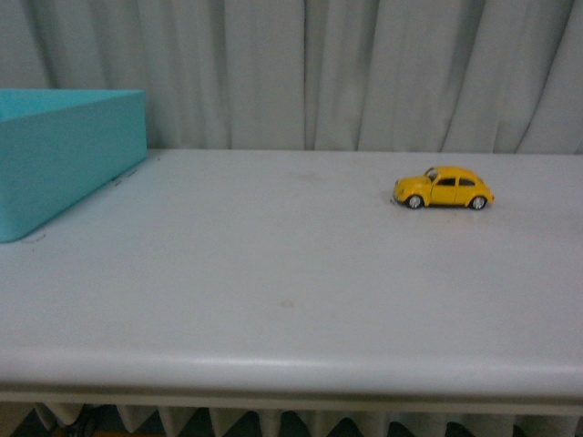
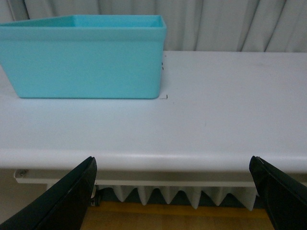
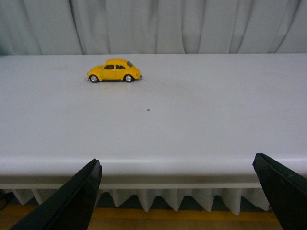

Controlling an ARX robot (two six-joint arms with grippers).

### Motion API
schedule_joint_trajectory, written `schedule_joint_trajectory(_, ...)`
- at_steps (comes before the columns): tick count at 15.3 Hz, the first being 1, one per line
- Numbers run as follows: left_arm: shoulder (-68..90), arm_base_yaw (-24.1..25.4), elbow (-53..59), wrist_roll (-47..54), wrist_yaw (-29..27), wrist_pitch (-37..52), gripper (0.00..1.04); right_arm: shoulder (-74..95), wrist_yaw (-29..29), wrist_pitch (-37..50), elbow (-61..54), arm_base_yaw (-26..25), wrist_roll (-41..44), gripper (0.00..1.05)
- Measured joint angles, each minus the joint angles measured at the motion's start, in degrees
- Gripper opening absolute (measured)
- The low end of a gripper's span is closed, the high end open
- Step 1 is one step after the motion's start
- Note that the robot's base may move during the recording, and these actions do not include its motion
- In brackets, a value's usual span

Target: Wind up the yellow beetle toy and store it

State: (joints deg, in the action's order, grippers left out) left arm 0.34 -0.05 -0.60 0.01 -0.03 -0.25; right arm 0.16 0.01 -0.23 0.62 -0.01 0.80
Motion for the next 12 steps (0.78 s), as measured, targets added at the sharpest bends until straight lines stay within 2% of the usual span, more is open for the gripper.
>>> schedule_joint_trajectory(12, 0.00, 0.00, 0.00, 0.00, 0.02, 0.20, 0.98, 0.00, 0.00, 0.09, 0.00, 0.00, -0.31, 0.98)
